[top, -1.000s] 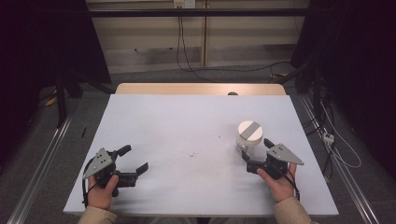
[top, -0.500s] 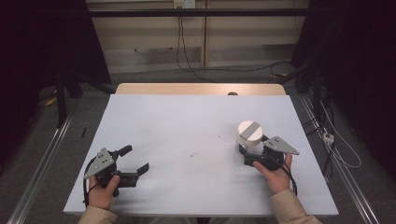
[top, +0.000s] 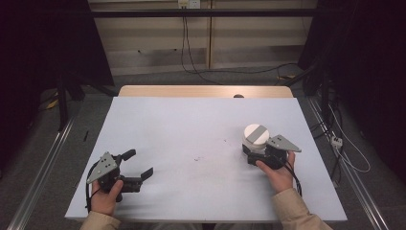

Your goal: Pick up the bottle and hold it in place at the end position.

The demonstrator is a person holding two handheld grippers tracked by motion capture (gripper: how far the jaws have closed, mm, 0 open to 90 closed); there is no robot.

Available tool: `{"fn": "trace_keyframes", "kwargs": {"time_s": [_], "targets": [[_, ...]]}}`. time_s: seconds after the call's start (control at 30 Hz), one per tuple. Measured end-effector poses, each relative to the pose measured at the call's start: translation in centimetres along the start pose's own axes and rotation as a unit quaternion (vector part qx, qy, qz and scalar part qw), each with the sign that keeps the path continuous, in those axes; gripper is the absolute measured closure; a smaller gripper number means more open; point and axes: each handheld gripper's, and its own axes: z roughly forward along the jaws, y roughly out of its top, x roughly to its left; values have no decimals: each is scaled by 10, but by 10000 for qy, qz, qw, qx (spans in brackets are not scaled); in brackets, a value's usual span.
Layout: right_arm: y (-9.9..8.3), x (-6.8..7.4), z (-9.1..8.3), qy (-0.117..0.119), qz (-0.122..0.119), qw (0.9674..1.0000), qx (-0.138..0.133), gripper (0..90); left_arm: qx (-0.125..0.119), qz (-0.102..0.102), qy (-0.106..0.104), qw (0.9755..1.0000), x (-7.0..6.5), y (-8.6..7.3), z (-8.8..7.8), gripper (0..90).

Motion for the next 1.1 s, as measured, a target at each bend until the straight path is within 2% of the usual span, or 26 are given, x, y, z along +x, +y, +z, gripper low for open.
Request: {"fn": "trace_keyframes", "kwargs": {"time_s": [0.13,0.27,0.3,0.53,0.77,1.1], "targets": [[1,-1,3,36,40,10000,5,123,10,5,-5,10000,0,0,0,40],[2,1,5,92,-11,10000,-23,177,24,-19,13,10000,1,0,0,40],[3,2,6,75,-101,9999,-36,182,12,-21,8,10000,0,0,0,40],[5,1,5,102,-28,9999,-83,186,18,-24,9,10000,0,-1,1,40],[10,5,5,222,-94,9995,-185,187,16,-42,-1,10000,0,-1,1,40],[21,17,18,371,-153,9990,-203,187,26,-34,-22,10000,0,-1,2,40]]}}
